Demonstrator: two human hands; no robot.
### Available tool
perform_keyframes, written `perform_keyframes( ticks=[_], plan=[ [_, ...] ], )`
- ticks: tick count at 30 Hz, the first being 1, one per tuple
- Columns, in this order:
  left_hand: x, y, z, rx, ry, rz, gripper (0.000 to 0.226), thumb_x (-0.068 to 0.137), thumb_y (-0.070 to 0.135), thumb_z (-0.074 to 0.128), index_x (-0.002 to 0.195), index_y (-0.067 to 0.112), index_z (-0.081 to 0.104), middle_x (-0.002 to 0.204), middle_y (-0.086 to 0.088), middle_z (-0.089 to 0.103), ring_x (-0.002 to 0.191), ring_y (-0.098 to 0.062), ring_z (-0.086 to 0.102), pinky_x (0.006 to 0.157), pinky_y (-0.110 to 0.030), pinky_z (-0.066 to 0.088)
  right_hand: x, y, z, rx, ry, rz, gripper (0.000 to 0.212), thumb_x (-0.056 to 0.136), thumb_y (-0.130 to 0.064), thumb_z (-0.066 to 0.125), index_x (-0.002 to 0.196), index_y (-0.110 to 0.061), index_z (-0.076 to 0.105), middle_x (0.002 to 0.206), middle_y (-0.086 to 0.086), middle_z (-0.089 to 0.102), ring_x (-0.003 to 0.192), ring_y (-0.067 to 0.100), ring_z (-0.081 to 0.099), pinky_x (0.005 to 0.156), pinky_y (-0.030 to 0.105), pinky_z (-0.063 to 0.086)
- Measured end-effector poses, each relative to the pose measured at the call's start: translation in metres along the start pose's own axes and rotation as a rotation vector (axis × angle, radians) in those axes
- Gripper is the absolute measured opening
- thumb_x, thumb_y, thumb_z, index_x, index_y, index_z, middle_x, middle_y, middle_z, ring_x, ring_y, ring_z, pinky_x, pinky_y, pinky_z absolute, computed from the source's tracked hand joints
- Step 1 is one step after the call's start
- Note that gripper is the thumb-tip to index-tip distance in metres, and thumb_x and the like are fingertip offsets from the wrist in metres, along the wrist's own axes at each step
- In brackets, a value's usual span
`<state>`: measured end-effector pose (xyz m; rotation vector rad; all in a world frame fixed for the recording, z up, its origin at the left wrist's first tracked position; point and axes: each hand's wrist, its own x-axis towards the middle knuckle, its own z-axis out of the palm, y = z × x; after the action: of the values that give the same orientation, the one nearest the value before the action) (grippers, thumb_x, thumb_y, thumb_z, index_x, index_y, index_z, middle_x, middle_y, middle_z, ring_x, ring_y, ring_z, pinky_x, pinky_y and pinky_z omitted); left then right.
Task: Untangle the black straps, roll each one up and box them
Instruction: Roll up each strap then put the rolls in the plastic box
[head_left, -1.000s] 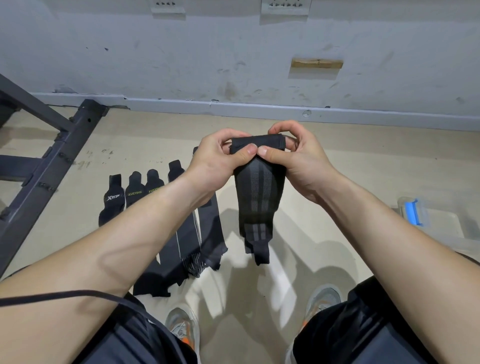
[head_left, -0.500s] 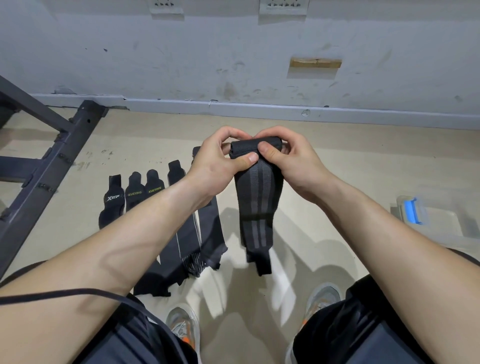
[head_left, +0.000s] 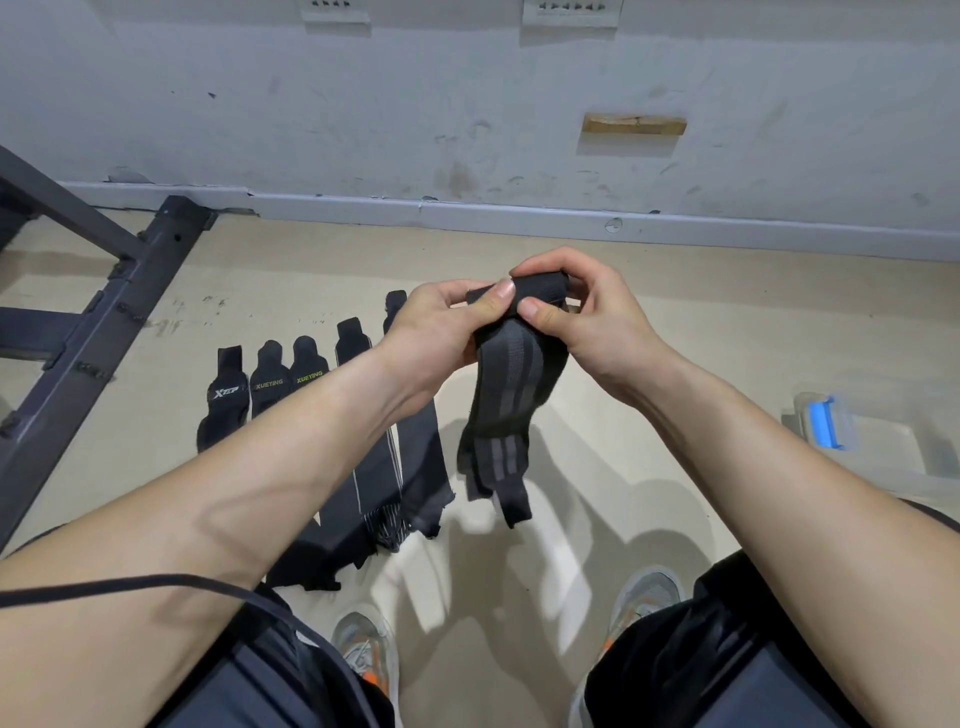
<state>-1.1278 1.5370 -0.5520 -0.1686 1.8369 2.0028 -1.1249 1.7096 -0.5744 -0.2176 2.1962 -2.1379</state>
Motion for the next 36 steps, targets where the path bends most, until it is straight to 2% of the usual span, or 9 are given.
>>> perform_keyframes(
  ticks=[6, 10, 14, 17, 20, 24, 27, 31, 36],
  plan=[
    [0.002, 0.007, -0.005, -0.057, 0.057, 0.052, 0.013, 0.092, 0.004, 0.070, 0.105, 0.006, 0.070, 0.082, -0.008, 0.075, 0.071, -0.019, 0.073, 0.068, -0.026, 0.058, -0.001, 0.001, 0.007, 0.192, 0.058, 0.164, 0.040, 0.084, -0.017, 0.078, 0.120, -0.016, 0.058, 0.101, 0.002, 0.071, 0.095, 0.016, 0.069, 0.081, 0.032, 0.057],
    [0.004, 0.004, -0.009, 0.007, 0.095, 0.109, 0.020, 0.088, -0.001, 0.073, 0.102, 0.013, 0.070, 0.087, -0.005, 0.076, 0.081, -0.020, 0.074, 0.077, -0.031, 0.059, 0.000, 0.000, 0.011, 0.123, -0.040, 0.260, 0.021, 0.103, -0.026, 0.056, 0.122, -0.017, 0.058, 0.104, -0.006, 0.070, 0.093, 0.005, 0.069, 0.077, 0.022, 0.053],
    [0.003, -0.002, -0.010, 0.255, 0.120, 0.254, 0.029, 0.084, 0.002, 0.080, 0.107, 0.018, 0.071, 0.098, 0.000, 0.073, 0.091, -0.013, 0.069, 0.085, -0.028, 0.058, 0.003, -0.001, 0.014, 0.146, -0.006, 0.285, 0.043, 0.103, -0.049, 0.049, 0.121, -0.011, 0.060, 0.110, 0.004, 0.072, 0.101, 0.015, 0.071, 0.092, 0.038, 0.056],
    [0.004, -0.004, -0.008, 0.361, 0.142, 0.320, 0.036, 0.078, 0.007, 0.086, 0.107, 0.020, 0.071, 0.102, 0.001, 0.071, 0.095, -0.013, 0.067, 0.085, -0.027, 0.058, 0.005, -0.001, 0.016, 0.093, 0.062, 0.233, 0.047, 0.097, -0.048, 0.055, 0.116, -0.005, 0.059, 0.105, 0.009, 0.069, 0.094, 0.019, 0.068, 0.093, 0.044, 0.055],
    [0.007, -0.007, -0.009, 0.277, 0.140, 0.218, 0.045, 0.071, 0.012, 0.089, 0.111, 0.018, 0.067, 0.103, -0.009, 0.074, 0.094, -0.022, 0.071, 0.082, -0.034, 0.060, 0.004, 0.003, 0.013, 0.094, 0.077, 0.189, 0.026, 0.100, -0.034, 0.056, 0.107, -0.009, 0.058, 0.097, 0.009, 0.065, 0.089, 0.020, 0.064, 0.086, 0.043, 0.054],
    [0.005, -0.012, -0.006, 0.132, 0.036, 0.062, 0.033, 0.089, 0.006, 0.075, 0.121, 0.002, 0.066, 0.098, -0.009, 0.078, 0.092, -0.022, 0.075, 0.088, -0.036, 0.059, 0.001, 0.003, 0.007, 0.099, 0.050, 0.133, 0.005, 0.104, -0.013, 0.054, 0.109, -0.010, 0.054, 0.087, 0.003, 0.062, 0.077, 0.012, 0.063, 0.072, 0.028, 0.054],
    [0.003, -0.012, -0.004, 0.127, -0.028, 0.045, 0.023, 0.095, 0.015, 0.070, 0.116, 0.007, 0.071, 0.094, -0.002, 0.078, 0.087, -0.015, 0.074, 0.084, -0.029, 0.057, 0.000, 0.001, 0.004, 0.080, 0.034, 0.078, 0.012, 0.102, -0.008, 0.057, 0.113, -0.010, 0.054, 0.087, 0.002, 0.060, 0.076, 0.008, 0.060, 0.069, 0.023, 0.052],
    [0.000, -0.004, 0.001, 0.048, -0.029, 0.039, 0.015, 0.100, 0.021, 0.063, 0.090, 0.012, 0.069, 0.073, 0.002, 0.074, 0.064, -0.009, 0.070, 0.060, -0.021, 0.054, -0.001, -0.003, 0.002, 0.041, 0.017, 0.007, 0.016, 0.091, -0.015, 0.065, 0.105, -0.020, 0.060, 0.091, -0.003, 0.064, 0.085, 0.008, 0.059, 0.075, 0.025, 0.050],
    [0.001, -0.003, -0.002, 0.006, 0.023, 0.086, 0.020, 0.095, 0.012, 0.069, 0.112, 0.004, 0.065, 0.085, -0.008, 0.074, 0.076, -0.020, 0.073, 0.064, -0.026, 0.057, -0.001, -0.004, 0.005, 0.119, 0.000, 0.050, 0.021, 0.090, -0.015, 0.067, 0.110, -0.019, 0.061, 0.092, -0.001, 0.065, 0.086, 0.013, 0.061, 0.073, 0.027, 0.051]
  ],
)
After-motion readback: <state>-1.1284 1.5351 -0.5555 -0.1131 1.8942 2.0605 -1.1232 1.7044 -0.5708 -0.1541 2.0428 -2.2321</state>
